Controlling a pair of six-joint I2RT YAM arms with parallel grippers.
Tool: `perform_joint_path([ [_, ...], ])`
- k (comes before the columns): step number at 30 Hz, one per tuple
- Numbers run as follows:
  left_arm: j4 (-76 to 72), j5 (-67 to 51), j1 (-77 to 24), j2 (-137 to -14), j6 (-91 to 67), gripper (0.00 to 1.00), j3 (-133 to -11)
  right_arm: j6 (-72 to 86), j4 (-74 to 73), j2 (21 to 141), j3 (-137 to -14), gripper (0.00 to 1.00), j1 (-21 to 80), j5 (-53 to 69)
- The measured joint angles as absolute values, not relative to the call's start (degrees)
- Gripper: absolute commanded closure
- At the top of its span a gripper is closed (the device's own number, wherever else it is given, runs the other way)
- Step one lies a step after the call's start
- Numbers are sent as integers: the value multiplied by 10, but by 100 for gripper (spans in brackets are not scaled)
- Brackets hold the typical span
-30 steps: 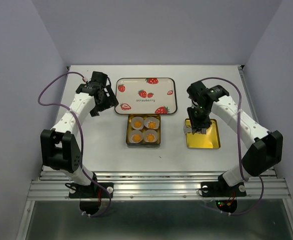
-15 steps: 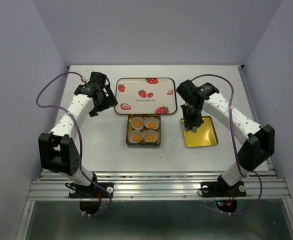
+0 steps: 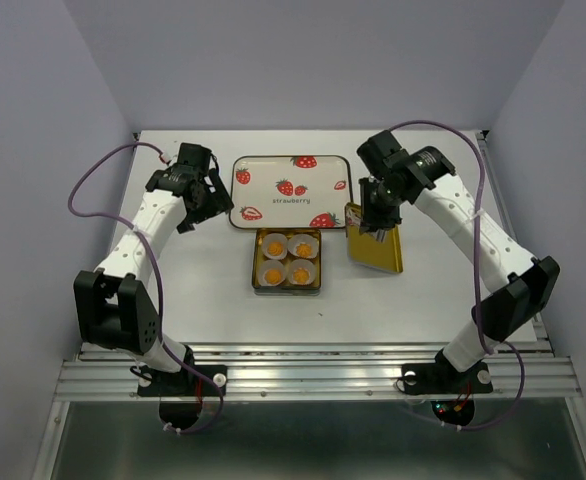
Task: Pack the cookies
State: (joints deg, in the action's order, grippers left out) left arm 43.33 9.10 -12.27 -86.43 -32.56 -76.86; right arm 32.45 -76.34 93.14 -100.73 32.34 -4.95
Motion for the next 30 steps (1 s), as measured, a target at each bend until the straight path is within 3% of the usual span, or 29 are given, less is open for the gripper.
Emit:
perform_joint_path([
  [20, 447, 91, -123, -864, -311, 1, -795, 303, -518, 875, -1073, 99, 323, 41],
  [30, 463, 90, -123, -864, -311, 1, -824, 331, -553, 910, -1069, 99, 292, 12],
])
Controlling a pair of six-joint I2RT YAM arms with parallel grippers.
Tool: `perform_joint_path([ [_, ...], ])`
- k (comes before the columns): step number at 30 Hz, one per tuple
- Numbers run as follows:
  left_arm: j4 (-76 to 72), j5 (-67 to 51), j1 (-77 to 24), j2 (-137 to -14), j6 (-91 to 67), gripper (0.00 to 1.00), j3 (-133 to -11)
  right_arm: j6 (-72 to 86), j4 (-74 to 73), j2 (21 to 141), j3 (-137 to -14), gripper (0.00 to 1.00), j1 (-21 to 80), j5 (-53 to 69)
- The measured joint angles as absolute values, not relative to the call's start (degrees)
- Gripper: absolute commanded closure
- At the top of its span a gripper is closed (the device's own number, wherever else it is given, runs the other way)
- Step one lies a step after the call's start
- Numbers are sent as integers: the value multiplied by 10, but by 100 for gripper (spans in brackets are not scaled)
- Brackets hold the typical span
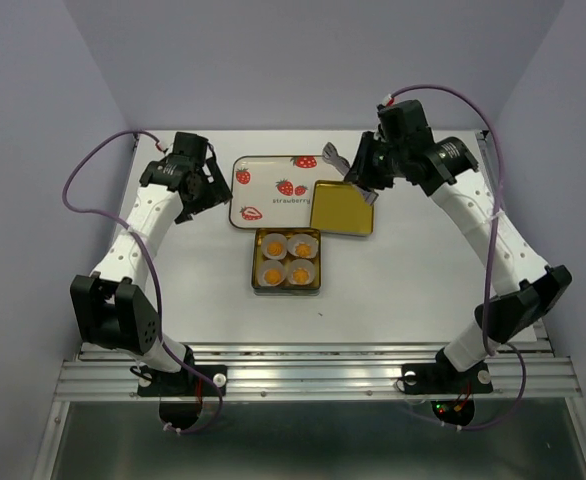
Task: Pack the cookies
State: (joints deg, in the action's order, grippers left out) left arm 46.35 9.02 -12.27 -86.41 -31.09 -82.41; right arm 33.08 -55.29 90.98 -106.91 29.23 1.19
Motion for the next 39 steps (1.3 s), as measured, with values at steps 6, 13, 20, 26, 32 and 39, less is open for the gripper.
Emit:
perform_joint_path([
  [6, 458, 88, -123, -872, -312, 1, -850, 348, -642, 986, -1073, 99, 258, -57],
  [13, 447, 86, -123, -876, -332, 1, -832, 335, -699, 1024, -1072, 99, 256, -81],
  [20, 439, 87, -123, -869, -355, 1, -786, 297, -712, 1024, -1070, 96, 256, -94],
  [26, 437, 87, -123, -859, -369, 1, -780, 280, -719, 1024, -1053, 85, 249, -127],
  [32, 434, 86, -124, -858, -370, 1, -780, 266, -702, 1022, -1013, 74, 219, -128],
  [39, 435, 86, -138, -858, -369, 1, -780, 255, -663, 1016, -956, 59, 200, -83],
])
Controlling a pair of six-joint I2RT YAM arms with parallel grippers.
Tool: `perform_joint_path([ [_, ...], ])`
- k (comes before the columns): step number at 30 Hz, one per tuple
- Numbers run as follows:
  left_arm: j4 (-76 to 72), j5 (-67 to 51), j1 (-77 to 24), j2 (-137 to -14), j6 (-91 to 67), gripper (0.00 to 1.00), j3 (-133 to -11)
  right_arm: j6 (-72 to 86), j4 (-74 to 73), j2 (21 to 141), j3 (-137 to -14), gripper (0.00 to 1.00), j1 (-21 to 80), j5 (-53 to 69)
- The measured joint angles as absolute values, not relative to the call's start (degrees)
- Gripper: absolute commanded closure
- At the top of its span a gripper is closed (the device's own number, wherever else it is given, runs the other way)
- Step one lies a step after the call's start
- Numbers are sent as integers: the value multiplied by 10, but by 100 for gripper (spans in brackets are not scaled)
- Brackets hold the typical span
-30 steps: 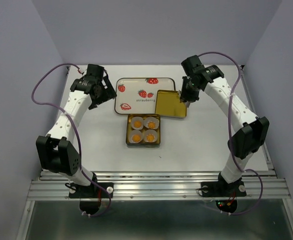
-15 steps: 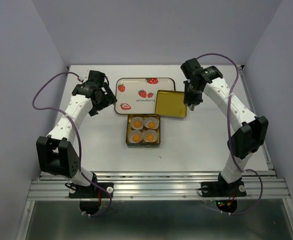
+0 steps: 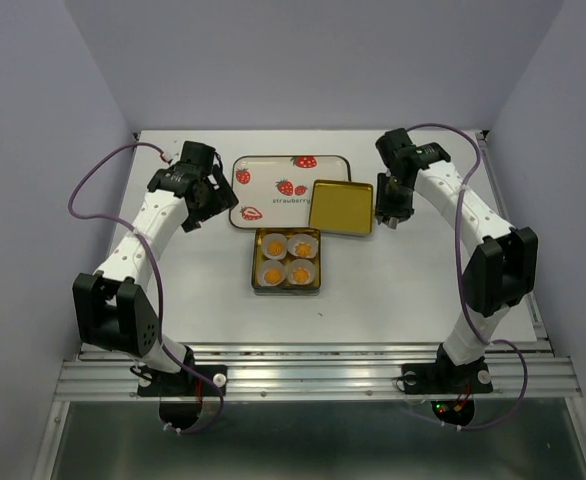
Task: Pack the cookies
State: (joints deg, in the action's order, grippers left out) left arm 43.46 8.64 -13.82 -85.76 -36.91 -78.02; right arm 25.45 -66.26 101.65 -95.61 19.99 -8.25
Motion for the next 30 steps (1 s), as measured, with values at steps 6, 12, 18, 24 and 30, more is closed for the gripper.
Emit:
perform_joint_path([
  [6, 435, 86, -150, -858, -369, 1, -780, 253, -651, 1006, -956, 60, 200, -82],
  [12, 435, 87, -154, -858, -369, 1, -780, 253, -651, 995, -961, 59, 200, -111],
  [18, 435, 87, -157, -862, -370, 1, -780, 253, -631, 990, -967, 59, 200, -83],
  [24, 435, 87, -161, -870, -369, 1, -780, 256, -594, 989, -959, 59, 200, -43],
  [30, 435, 87, -161, -876, -364, 1, -780, 260, -576, 989, -905, 59, 200, -38],
])
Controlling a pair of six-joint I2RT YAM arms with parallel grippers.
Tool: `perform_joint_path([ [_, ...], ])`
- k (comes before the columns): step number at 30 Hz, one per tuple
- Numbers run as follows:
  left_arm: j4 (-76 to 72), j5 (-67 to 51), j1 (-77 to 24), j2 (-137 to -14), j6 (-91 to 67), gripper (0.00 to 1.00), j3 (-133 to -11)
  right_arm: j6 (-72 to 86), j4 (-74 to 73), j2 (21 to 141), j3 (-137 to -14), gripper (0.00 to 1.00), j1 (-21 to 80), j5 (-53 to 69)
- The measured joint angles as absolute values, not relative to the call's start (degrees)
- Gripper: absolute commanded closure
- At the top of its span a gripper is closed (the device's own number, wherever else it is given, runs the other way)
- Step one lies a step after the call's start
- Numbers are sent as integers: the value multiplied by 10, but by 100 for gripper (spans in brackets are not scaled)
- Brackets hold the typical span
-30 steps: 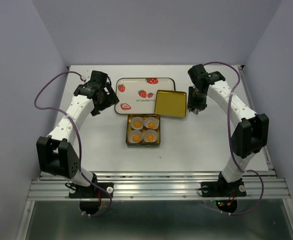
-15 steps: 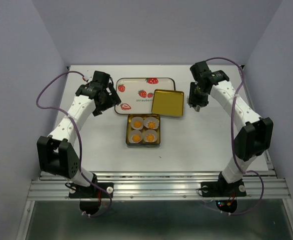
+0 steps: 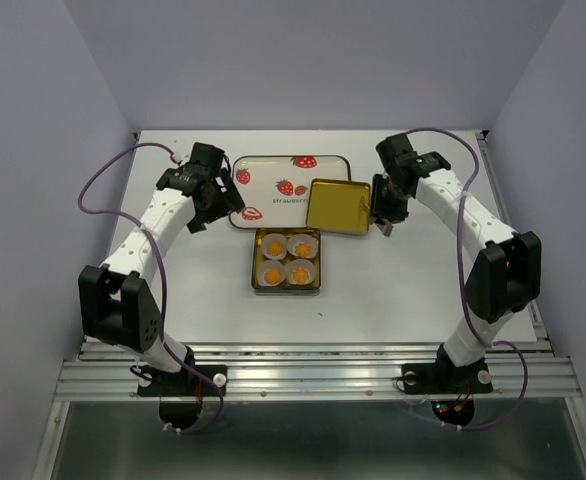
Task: Pack the cookies
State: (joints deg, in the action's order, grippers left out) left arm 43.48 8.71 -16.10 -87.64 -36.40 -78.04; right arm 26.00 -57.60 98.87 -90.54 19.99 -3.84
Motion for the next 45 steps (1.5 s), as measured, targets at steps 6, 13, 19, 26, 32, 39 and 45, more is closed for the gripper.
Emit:
perform_joint_path([
  [6, 433, 88, -163, -877, -363, 1, -780, 265, -571, 989, -881, 63, 200, -39],
  [13, 431, 89, -168, -877, -363, 1, -780, 263, -569, 985, -881, 61, 200, -46],
  [19, 432, 89, -170, -878, -363, 1, -781, 255, -574, 979, -913, 59, 200, -45],
  [26, 431, 89, -173, -894, -362, 1, -789, 264, -570, 956, -920, 59, 200, -58],
  [32, 431, 89, -173, -901, -361, 1, -789, 263, -570, 953, -912, 57, 200, -77],
  [39, 431, 89, -176, -902, -360, 1, -789, 263, -569, 953, -882, 57, 200, -74],
  [45, 430, 91, -176, -903, -359, 1, -789, 264, -562, 953, -852, 71, 200, -67],
])
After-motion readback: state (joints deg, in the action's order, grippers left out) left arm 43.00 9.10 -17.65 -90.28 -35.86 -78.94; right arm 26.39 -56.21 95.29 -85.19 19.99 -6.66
